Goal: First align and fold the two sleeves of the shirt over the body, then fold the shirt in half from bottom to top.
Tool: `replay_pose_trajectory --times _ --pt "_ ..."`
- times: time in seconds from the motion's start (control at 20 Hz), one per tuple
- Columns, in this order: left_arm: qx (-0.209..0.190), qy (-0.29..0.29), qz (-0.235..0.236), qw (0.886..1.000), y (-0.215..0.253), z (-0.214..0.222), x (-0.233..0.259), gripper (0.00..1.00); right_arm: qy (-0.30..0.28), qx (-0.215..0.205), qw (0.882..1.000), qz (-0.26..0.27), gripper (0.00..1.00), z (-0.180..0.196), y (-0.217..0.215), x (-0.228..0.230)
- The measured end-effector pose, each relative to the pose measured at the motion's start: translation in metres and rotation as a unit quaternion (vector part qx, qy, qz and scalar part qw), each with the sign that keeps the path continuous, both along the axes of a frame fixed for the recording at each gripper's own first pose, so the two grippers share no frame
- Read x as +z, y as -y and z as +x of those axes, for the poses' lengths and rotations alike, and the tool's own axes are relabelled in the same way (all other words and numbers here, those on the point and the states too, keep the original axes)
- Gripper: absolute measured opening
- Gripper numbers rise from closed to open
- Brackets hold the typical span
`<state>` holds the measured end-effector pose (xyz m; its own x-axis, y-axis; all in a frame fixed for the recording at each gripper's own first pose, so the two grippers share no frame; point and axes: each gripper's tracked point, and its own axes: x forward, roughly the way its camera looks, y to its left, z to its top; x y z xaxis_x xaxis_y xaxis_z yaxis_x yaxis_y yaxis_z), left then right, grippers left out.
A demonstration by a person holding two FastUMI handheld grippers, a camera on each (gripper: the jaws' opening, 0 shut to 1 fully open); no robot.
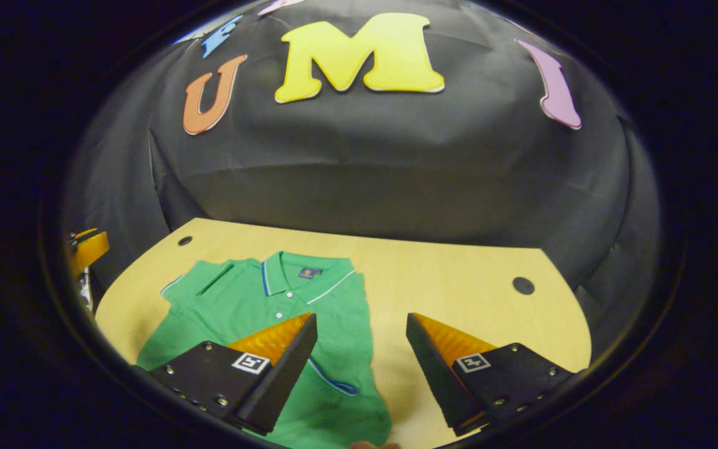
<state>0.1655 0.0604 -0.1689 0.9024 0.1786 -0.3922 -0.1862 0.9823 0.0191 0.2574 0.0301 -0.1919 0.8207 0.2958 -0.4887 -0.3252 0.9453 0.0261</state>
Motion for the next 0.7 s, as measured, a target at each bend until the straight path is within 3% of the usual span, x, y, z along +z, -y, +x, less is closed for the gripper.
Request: replay_pose_trajectory --times 0.45,0.7 --pt "0.017 -0.084 -0.055 0.995 -0.023 0.077 -0.079 1.0 0.05 -0.068 0.996 -0.017 0.93 -0.055 0.106 0.063" --pt "0.022 -0.133 -0.052 0.989 -0.039 0.112 -0.121 1.0 0.059 -0.101 0.993 -0.013 0.93 -0.078 0.141 0.083"
